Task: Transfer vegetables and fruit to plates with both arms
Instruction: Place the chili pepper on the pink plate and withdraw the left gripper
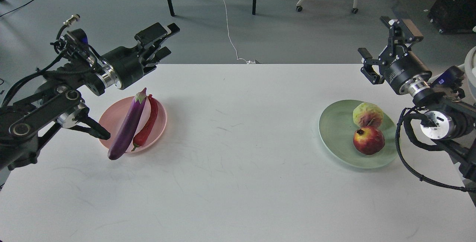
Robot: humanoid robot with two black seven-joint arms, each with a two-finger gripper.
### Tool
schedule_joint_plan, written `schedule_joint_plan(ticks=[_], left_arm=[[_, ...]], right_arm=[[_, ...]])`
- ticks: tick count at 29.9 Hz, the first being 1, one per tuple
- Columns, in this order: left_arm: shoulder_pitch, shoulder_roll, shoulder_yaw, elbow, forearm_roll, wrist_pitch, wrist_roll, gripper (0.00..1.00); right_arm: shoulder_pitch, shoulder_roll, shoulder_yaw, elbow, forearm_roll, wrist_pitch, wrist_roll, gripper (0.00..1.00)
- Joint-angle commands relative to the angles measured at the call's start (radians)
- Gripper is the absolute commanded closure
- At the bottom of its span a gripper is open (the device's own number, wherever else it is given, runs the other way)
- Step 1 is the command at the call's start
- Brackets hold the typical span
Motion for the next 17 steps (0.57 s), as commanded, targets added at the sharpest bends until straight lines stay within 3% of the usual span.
schedule_joint_plan(ticks=[1, 4, 7, 10, 17], left_arm=[[0.081, -0.108, -0.1, 0.017, -0.063, 0.082, -0.007, 0.02], [0.211, -0.197, -0.287, 0.031, -0.045, 0.067, -0.01, 0.02], [0.28, -0.26, -0.41, 0.063, -0.02, -0.005, -0.002, 0.02], [0.322, -0.3, -0.441, 0.11, -0.014, -0.094, 0.003, 0.02], [0.365, -0.347, -0.484, 0.129, -0.02, -0.107, 0.003, 0.02]], right_arm=[[-0.005, 0.04, -0.001, 0.0, 0.007, -0.027, 0.0, 0.01], [-0.032, 0.057, -0.015, 0.001, 0.006, -0.027, 0.0, 0.01], [-0.083, 0.07, -0.016, 0.002, -0.005, -0.027, 0.0, 0.01], [-0.089, 0.07, -0.016, 0.0, -0.007, -0.027, 0.0, 0.01], [-0.089, 0.07, 0.021, 0.002, -0.005, -0.038, 0.0, 0.01]])
